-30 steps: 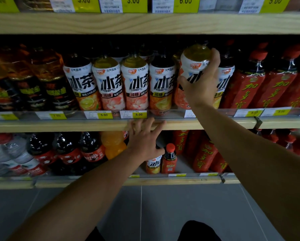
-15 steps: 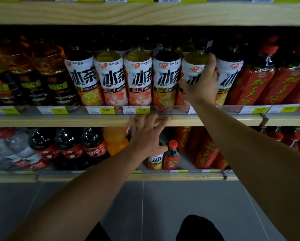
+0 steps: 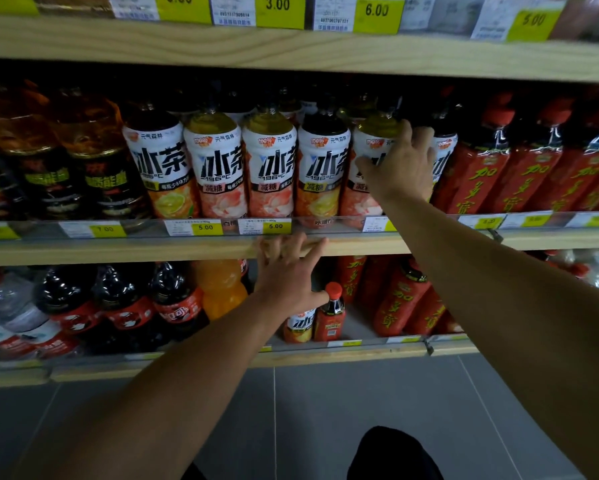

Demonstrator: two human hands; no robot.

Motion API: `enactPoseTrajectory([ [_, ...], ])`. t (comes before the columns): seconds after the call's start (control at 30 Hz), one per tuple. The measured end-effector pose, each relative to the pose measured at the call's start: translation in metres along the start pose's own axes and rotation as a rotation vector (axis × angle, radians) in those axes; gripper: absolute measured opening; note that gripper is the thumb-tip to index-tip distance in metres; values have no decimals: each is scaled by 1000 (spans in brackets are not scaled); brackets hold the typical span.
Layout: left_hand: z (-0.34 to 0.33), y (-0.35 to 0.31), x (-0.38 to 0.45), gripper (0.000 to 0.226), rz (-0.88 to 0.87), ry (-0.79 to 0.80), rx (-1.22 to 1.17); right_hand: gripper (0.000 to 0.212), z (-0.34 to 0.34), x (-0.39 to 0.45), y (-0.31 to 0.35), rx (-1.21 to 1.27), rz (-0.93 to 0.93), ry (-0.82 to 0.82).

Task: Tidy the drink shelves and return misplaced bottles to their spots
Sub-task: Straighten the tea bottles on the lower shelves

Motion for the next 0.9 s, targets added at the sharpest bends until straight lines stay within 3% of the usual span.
enactPoseTrajectory([
  [0.1, 1, 0, 0, 103, -4, -1, -12, 93, 9, 6, 5, -110, 52, 11],
  [0.37, -3, 4, 3, 106, -22, -4, 7, 91, -1, 17, -4, 135, 48, 102],
  [0.63, -6, 4, 4, 106, -2, 1, -6, 98, 6, 1, -4, 49, 113, 145],
  [0.77, -7, 3, 4, 105, 19, -25, 9, 83, 8, -37, -22, -136, 318, 55],
  [0.9, -6, -2, 2, 103, 71, -24, 12, 74, -13, -66, -61, -224, 478, 166],
])
Point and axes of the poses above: each hand's wrist, its own x-axis towards the middle knuckle, its own z-axis out of the back of the hand, y = z × x, the point moved 4 cm from there along x, towards the middle knuckle, and after that the axes turned 8 degrees about -x, right-handed, at the moved point
